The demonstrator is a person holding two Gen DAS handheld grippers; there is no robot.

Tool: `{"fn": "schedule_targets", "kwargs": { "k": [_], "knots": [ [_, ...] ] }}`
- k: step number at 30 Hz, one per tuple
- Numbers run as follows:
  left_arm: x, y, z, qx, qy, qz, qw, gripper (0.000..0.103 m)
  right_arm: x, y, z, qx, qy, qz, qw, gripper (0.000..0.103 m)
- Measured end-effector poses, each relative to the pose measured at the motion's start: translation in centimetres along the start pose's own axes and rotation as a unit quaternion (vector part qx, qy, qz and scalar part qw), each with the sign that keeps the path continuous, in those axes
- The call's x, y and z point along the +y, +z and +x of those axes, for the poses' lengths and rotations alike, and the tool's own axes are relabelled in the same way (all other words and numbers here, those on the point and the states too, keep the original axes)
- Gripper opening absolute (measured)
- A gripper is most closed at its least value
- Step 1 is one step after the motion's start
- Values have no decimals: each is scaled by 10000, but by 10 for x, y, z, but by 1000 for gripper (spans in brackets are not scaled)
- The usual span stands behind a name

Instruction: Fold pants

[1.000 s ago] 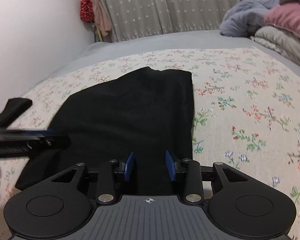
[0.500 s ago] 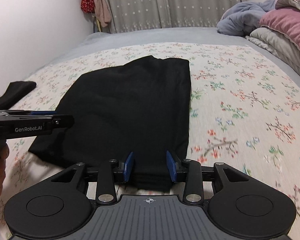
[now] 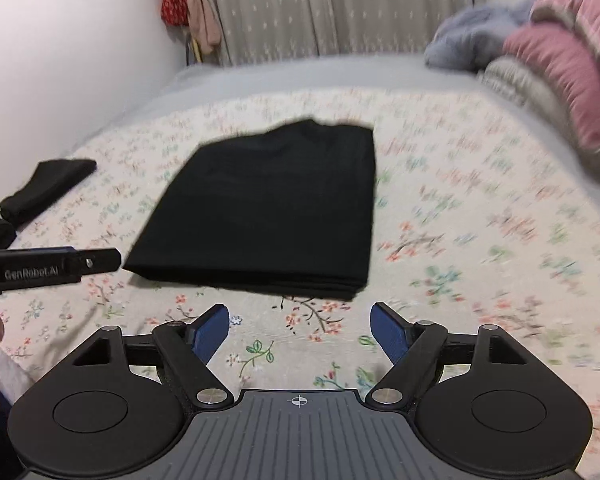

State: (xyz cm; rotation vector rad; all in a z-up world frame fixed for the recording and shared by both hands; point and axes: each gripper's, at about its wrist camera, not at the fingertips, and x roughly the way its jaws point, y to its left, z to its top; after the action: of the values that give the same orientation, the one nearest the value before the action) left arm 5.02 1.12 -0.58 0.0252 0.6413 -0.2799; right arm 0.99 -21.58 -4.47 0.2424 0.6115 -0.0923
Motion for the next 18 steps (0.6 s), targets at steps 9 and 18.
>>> {"fn": "schedule_targets", "kwargs": {
  "k": [9, 18],
  "knots": [
    [-8, -26, -39, -222, 20, -322, 9992, 100, 14, -19, -86, -841, 104, -45, 9964, 88],
    [-6, -40, -33, -524, 302, -126, 9981, 103, 39, -24, -108, -1349, -108, -246, 9905, 100]
  ]
}}
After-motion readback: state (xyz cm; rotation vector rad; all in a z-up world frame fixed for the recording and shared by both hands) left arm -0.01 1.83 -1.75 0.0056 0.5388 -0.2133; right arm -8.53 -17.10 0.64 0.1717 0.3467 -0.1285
